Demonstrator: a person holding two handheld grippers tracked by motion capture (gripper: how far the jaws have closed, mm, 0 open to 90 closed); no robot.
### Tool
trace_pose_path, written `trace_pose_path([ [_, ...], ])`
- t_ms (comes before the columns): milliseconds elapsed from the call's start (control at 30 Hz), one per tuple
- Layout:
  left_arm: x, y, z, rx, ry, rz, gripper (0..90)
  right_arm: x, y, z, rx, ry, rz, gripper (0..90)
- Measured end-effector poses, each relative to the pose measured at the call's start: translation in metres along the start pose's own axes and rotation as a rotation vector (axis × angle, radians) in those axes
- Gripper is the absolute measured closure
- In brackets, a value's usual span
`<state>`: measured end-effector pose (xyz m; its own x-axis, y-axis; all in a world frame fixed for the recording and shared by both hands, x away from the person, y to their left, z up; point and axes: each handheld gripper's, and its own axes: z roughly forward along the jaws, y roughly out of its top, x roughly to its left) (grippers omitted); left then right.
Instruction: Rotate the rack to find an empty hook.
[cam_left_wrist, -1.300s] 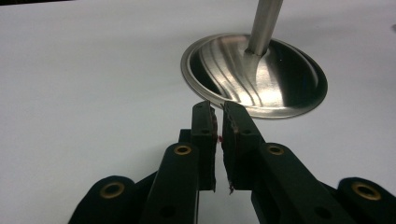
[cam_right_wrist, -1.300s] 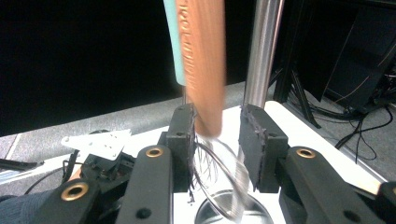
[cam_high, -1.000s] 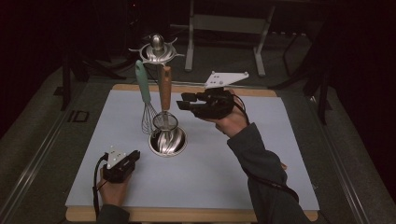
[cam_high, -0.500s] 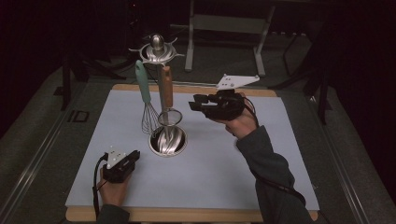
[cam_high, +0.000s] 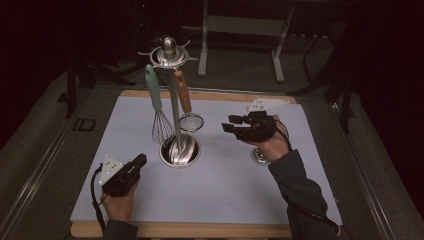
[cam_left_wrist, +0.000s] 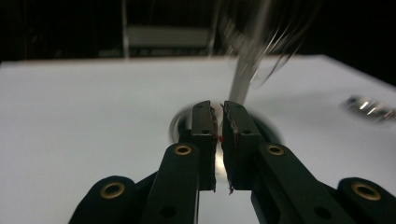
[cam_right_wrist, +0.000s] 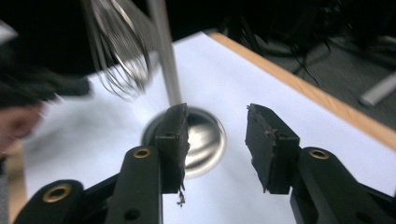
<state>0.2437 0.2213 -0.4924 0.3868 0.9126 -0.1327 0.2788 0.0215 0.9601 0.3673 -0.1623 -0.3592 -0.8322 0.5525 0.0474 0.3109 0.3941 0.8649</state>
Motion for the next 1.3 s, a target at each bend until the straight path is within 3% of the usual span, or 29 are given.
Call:
trace_pose_path([
  [300,-0.021,0.059,-0.017,-0.237,-0.076,-0.003,89.6,-0.006,-0.042,0.001,0.049,-0.077,0.052,55.4],
  [700,-0.035,0.122,-0.018,-0.444,-0.121,0.034,89.8,-0.010,-0.080,0.001,0.067,-0.108,0.104,54.6],
  [1033,-0.045,0.180,-0.015,-0.549,-0.126,0.087,89.8,-0.004,-0.110,-0.002,0.078,-0.127,0.133,54.0],
  [1300,-0.047,0.204,-0.004,-0.535,-0.119,0.114,89.7,-0.005,-0.132,-0.009,0.062,-0.132,0.192,54.0],
])
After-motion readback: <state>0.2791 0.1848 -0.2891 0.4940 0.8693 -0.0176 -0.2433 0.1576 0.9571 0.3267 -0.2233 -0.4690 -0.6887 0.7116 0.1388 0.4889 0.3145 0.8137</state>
